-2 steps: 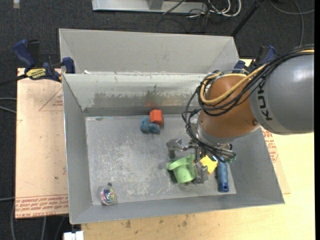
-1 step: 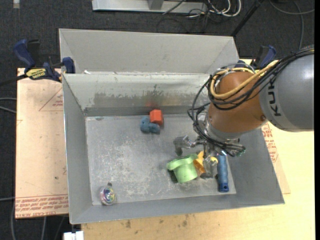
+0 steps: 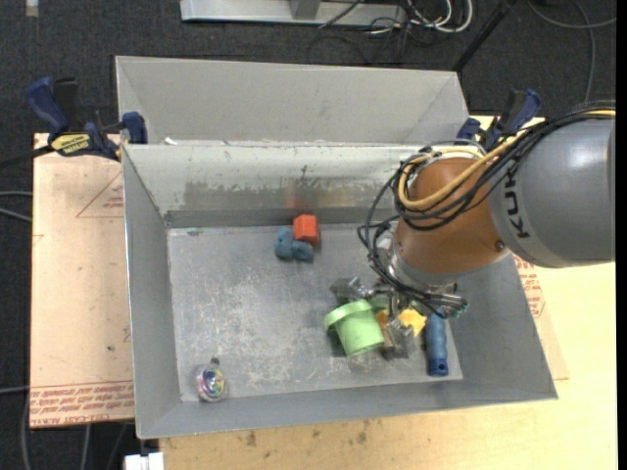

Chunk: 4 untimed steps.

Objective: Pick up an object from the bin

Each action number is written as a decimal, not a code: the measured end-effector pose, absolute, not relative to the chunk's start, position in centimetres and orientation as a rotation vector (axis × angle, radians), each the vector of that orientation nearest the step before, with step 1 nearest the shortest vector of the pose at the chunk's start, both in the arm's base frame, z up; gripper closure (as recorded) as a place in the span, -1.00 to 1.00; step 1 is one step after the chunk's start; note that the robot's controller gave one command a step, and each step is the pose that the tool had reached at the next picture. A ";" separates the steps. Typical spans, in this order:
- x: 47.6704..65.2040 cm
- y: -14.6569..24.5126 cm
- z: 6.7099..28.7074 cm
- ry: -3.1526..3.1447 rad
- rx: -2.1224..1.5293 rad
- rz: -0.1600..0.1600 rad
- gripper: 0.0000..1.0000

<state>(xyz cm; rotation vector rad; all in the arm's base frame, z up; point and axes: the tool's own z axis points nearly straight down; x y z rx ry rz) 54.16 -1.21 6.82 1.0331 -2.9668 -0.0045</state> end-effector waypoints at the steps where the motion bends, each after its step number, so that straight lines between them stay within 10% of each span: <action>1: 54.2 -1.2 6.9 -2.969 1.033 -0.006 -1.00; 2: 54.3 -1.2 6.9 -2.970 1.034 -0.005 1.00; 3: 54.4 -1.1 8.0 -2.970 1.033 -0.001 1.00; 4: 54.5 -1.1 14.2 -2.976 1.031 0.003 1.00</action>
Offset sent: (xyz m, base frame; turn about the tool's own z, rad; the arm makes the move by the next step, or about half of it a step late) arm 0.0000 0.0000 0.0000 0.0000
